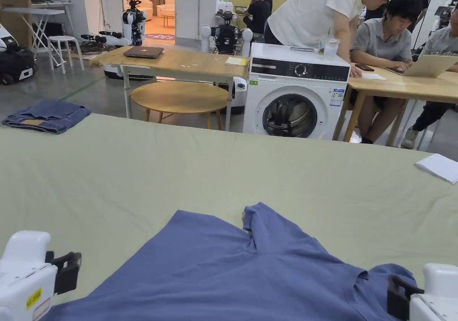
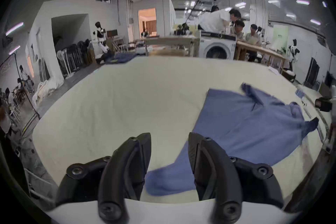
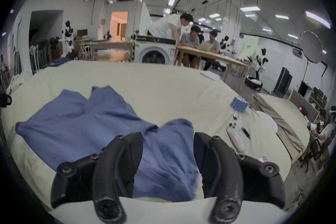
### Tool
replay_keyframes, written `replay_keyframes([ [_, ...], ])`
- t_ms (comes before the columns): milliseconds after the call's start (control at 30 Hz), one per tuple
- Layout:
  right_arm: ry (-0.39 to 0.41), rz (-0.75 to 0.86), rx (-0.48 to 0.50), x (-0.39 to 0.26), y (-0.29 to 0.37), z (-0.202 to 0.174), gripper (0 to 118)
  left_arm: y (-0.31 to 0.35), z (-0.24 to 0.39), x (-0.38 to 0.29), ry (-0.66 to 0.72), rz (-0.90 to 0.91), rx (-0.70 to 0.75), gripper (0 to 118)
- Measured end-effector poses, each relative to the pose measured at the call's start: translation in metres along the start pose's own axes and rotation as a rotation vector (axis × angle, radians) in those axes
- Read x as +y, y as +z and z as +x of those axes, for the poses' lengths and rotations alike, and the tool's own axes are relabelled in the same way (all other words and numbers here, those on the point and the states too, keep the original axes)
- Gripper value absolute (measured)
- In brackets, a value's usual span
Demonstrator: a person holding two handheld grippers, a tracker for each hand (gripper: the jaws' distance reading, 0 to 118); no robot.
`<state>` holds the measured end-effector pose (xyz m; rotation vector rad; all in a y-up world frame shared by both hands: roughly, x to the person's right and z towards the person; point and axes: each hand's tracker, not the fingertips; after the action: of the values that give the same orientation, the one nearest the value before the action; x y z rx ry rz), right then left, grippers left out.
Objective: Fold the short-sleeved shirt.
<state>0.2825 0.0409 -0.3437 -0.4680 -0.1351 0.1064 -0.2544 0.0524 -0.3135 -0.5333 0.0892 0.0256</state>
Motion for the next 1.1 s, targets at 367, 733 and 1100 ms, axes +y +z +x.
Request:
replay_keyframes([
  [367, -0.023, 0.278, 0.097, 0.037, 0.031, -0.103, 10, -0.005, 0.091, 0.015, -0.084, 0.238, -0.053, 1],
  [733, -0.061, 0.286, 0.156, 0.041, 0.027, -0.113, 0, -0.015, 0.097, 0.016, -0.024, 0.203, -0.035, 0],
  [1100, 0.009, 0.165, 0.187, 0.016, 0.001, -0.12, 0, -0.024, -0.017, -0.016, 0.208, -0.127, -0.002, 0],
])
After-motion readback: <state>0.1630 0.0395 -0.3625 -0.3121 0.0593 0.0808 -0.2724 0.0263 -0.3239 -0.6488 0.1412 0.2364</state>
